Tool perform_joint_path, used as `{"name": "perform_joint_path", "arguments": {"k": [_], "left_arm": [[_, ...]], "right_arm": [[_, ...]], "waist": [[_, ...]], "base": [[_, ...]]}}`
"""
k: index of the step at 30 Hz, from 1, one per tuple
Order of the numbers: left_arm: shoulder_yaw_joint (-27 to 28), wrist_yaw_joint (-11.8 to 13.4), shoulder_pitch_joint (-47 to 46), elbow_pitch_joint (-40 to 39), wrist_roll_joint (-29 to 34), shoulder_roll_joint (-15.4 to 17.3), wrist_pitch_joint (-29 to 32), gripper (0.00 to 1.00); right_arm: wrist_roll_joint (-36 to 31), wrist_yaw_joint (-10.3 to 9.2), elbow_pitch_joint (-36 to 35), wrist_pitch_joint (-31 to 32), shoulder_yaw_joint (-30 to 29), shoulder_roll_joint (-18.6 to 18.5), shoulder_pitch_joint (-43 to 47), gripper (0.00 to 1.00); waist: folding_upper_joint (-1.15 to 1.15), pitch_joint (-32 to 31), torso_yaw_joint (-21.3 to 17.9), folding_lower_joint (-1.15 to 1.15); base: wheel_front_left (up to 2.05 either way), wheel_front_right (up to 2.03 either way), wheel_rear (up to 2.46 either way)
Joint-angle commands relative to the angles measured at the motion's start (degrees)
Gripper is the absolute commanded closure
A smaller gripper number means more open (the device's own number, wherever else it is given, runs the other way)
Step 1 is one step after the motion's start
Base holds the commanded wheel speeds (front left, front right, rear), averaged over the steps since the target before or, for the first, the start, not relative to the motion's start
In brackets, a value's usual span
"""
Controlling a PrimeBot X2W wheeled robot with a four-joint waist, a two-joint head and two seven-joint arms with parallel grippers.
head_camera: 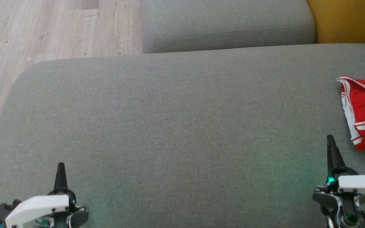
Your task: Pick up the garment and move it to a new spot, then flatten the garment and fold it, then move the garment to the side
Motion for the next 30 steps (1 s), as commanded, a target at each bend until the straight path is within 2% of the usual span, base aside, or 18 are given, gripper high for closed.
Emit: {"name": "perform_joint_path", "arguments": {"k": [1, 20, 30], "left_arm": [[2.6, -0.7, -3.4, -1.6, -1.4, 0.2, 0.4, 1.00], [5.5, -3.3, -5.3, -1.2, -12.4, -1.6, 3.0, 1.00], [5.6, -3.4, -5.4, -1.2, -12.5, -1.7, 3.1, 1.00]], "right_arm": [[1.8, -0.04, -1.4, 0.4, 0.8, -1.2, -3.2, 1.00], [13.5, -0.04, 1.4, 1.3, -0.5, -1.1, -5.5, 1.00], [13.6, -0.04, 1.4, 1.5, -0.7, -1.0, -5.6, 1.00]], "waist": [[0.00, 0.0, 0.0, 0.00], [0.00, 0.1, 0.1, 0.00], [0.00, 0.1, 0.1, 0.00]], "base": [[0.00, 0.00, 0.00], [0.00, 0.00, 0.00], [0.00, 0.00, 0.00]]}}
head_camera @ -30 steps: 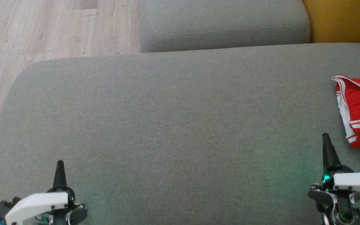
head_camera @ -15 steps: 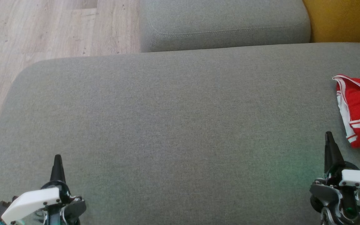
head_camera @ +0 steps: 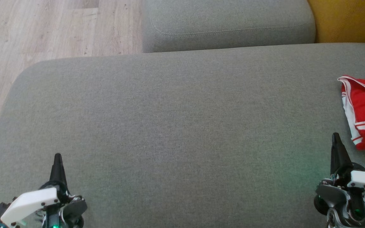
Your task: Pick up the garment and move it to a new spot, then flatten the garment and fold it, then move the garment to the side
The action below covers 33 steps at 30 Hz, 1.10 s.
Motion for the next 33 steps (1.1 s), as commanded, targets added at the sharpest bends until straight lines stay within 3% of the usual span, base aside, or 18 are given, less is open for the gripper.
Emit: {"name": "perform_joint_path", "arguments": {"k": [1, 33], "left_arm": [[2.2, -0.4, -2.7, -1.6, -0.2, 0.3, 0.2, 1.00], [2.4, -0.4, -2.8, -1.6, -0.1, 0.2, 0.3, 1.00]], "right_arm": [[0.3, -0.04, -1.8, 0.4, 1.1, -0.9, -3.0, 1.00], [-0.2, -0.04, -1.7, 0.9, 0.4, -0.4, -3.0, 1.00]], "waist": [[0.00, 0.0, 0.0, 0.00], [0.00, 0.0, 0.0, 0.00]], "base": [[0.00, 0.00, 0.00], [0.00, 0.00, 0.00]]}}
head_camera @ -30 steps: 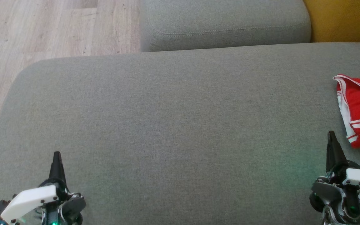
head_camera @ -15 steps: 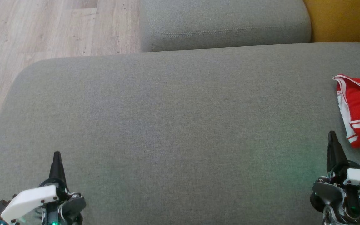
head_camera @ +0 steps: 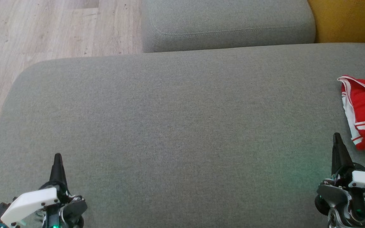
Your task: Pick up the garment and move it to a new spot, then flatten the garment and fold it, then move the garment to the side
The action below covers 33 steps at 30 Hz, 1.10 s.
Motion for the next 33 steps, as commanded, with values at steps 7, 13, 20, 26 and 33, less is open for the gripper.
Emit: {"name": "perform_joint_path", "arguments": {"k": [7, 13, 20, 26, 33], "left_arm": [[2.3, -0.4, -2.8, -1.6, 0.0, 0.2, 0.3, 1.00], [2.3, -0.4, -2.8, -1.6, 0.0, 0.2, 0.3, 1.00], [2.4, -0.4, -2.8, -1.6, 0.0, 0.2, 0.3, 1.00], [2.4, -0.4, -2.8, -1.6, 0.0, 0.2, 0.3, 1.00], [2.4, -0.4, -2.8, -1.6, 0.0, 0.2, 0.4, 1.00]], "right_arm": [[-0.3, -0.04, -1.8, 0.4, 0.9, -0.4, -3.0, 1.00], [-0.4, -0.04, -1.8, 0.5, 0.8, -0.3, -3.0, 1.00], [-0.5, -0.04, -1.8, 0.6, 0.7, -0.2, -3.1, 1.00], [-0.5, -0.04, -1.8, 0.7, 0.6, -0.2, -3.1, 1.00], [-0.6, -0.04, -1.8, 0.7, 0.5, -0.1, -3.1, 1.00]], "waist": [[0.00, 0.0, 0.0, 0.00], [0.00, 0.0, 0.0, 0.00], [0.00, 0.0, 0.0, 0.00], [0.00, 0.0, 0.0, 0.00], [0.00, 0.0, 0.0, 0.00]], "base": [[0.00, 0.00, 0.00], [0.00, 0.00, 0.00], [0.00, 0.00, 0.00], [0.00, 0.00, 0.00], [0.00, 0.00, 0.00]]}}
